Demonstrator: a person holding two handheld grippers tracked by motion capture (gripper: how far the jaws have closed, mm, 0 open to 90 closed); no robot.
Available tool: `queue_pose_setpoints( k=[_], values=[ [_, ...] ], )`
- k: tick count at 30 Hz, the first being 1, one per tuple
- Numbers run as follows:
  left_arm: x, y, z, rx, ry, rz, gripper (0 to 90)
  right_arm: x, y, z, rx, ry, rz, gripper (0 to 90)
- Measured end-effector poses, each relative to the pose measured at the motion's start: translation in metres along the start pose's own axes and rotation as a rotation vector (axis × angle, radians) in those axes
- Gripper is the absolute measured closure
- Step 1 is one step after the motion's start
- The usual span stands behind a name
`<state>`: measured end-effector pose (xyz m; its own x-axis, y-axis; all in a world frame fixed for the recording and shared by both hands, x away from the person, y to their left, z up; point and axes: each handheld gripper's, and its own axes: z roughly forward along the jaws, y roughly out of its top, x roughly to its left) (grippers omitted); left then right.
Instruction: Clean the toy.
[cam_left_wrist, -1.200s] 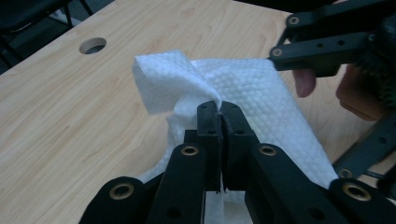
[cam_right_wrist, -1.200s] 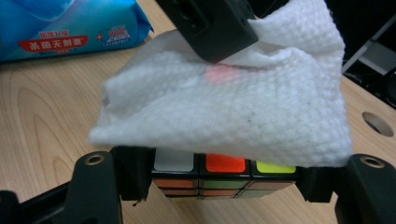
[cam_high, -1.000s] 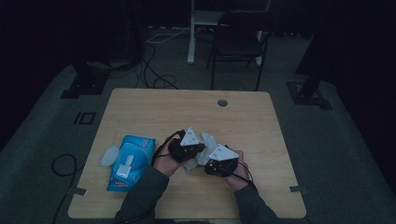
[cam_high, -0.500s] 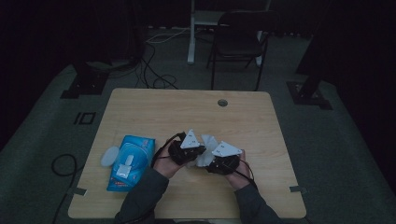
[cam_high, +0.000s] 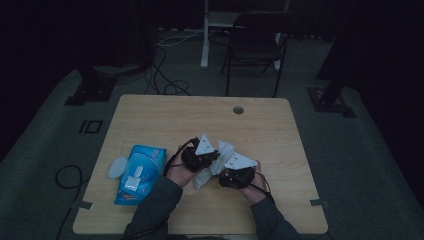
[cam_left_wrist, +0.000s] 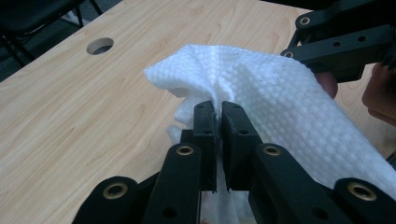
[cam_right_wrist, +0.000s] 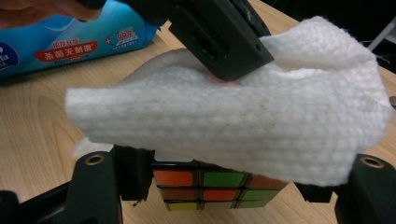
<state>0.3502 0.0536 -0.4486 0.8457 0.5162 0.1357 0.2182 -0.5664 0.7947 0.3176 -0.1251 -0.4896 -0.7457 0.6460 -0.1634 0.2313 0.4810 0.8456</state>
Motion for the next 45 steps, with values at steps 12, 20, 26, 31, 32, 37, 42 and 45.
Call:
queue_pose_setpoints(
  k=[12, 20, 26, 31, 32, 37, 42, 45],
  values=[
    [-0.010, 0.006, 0.004, 0.005, -0.048, 0.044, 87.9, -0.003, -0.001, 0.000, -0.004, 0.010, 0.015, 33.9],
    [-0.022, 0.010, 0.003, 0.008, -0.096, 0.086, 88.2, -0.008, -0.001, -0.002, -0.013, -0.001, 0.036, 34.0],
    [-0.023, 0.010, 0.001, 0.006, -0.094, 0.099, 88.2, -0.010, 0.000, -0.004, -0.019, -0.006, 0.049, 34.0],
    [-0.017, 0.009, 0.000, -0.001, -0.078, 0.084, 88.0, -0.008, 0.000, -0.004, -0.017, -0.010, 0.046, 34.0],
    [-0.016, 0.009, 0.000, 0.000, -0.070, 0.084, 88.1, -0.008, 0.000, -0.003, -0.017, -0.008, 0.045, 34.0],
    [-0.007, 0.009, -0.001, -0.001, -0.032, 0.059, 88.1, -0.005, 0.001, -0.004, -0.021, 0.007, 0.030, 33.9],
    [0.001, 0.006, -0.003, -0.011, -0.019, 0.028, 88.2, -0.004, 0.002, -0.005, -0.027, 0.011, 0.024, 34.0],
    [0.007, 0.004, -0.004, -0.023, -0.014, -0.001, 88.3, -0.004, 0.002, -0.005, -0.028, 0.013, 0.027, 34.0]
  ],
)
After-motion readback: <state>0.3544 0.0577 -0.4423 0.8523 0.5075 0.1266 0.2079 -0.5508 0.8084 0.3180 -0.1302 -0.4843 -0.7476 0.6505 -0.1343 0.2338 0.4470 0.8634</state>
